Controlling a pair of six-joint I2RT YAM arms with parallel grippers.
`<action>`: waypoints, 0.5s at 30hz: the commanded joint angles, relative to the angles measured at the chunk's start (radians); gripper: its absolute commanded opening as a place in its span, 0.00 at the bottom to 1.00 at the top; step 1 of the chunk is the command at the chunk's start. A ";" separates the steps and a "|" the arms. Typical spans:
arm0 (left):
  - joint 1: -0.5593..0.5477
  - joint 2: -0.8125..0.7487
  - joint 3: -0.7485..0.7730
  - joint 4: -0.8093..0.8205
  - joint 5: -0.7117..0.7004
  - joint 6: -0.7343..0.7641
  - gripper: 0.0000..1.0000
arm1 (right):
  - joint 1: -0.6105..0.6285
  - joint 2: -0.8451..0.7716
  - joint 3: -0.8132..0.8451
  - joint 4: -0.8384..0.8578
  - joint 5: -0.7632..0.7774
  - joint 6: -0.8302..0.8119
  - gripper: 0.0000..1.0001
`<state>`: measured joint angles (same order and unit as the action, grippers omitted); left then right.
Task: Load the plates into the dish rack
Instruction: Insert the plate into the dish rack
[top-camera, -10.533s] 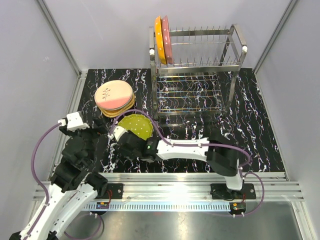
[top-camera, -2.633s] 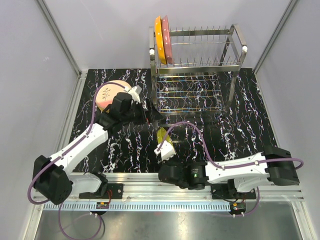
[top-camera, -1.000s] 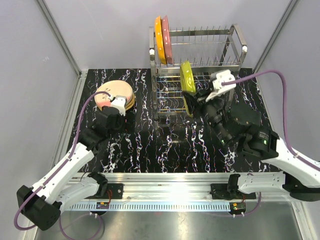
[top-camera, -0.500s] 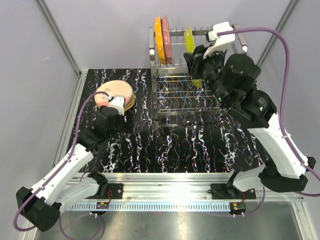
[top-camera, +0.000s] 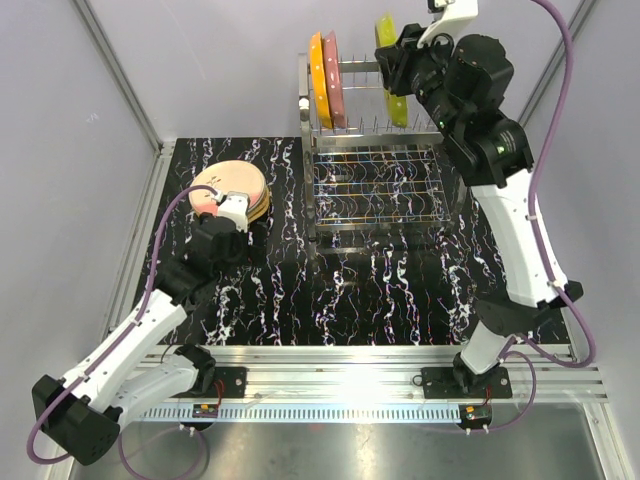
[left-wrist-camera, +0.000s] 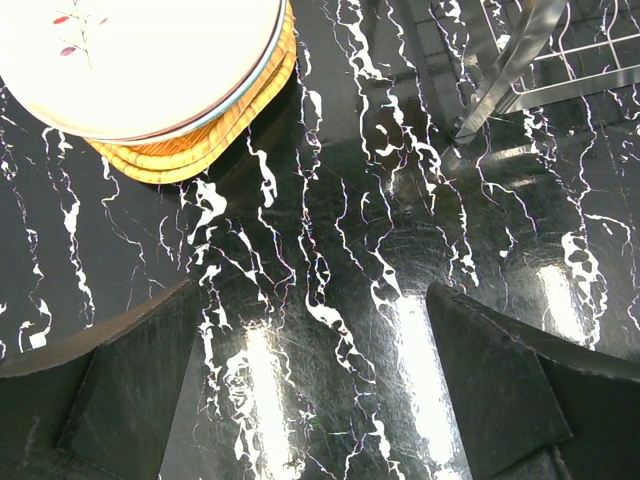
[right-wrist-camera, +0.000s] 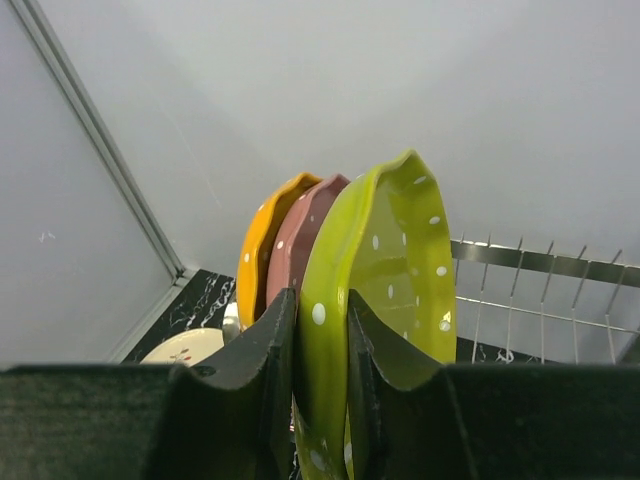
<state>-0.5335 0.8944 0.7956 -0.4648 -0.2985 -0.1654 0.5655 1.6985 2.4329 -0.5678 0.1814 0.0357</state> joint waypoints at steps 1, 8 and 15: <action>0.004 0.006 0.004 0.046 -0.033 0.000 0.99 | -0.030 -0.010 0.035 0.231 -0.134 0.038 0.00; 0.004 0.006 0.002 0.045 -0.050 0.003 0.99 | -0.062 0.069 0.087 0.275 -0.163 0.050 0.00; 0.003 0.018 0.004 0.045 -0.044 0.004 0.99 | -0.098 0.108 0.091 0.325 -0.178 0.078 0.00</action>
<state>-0.5335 0.9062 0.7956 -0.4644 -0.3199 -0.1650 0.4870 1.8179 2.4535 -0.4564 0.0399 0.0959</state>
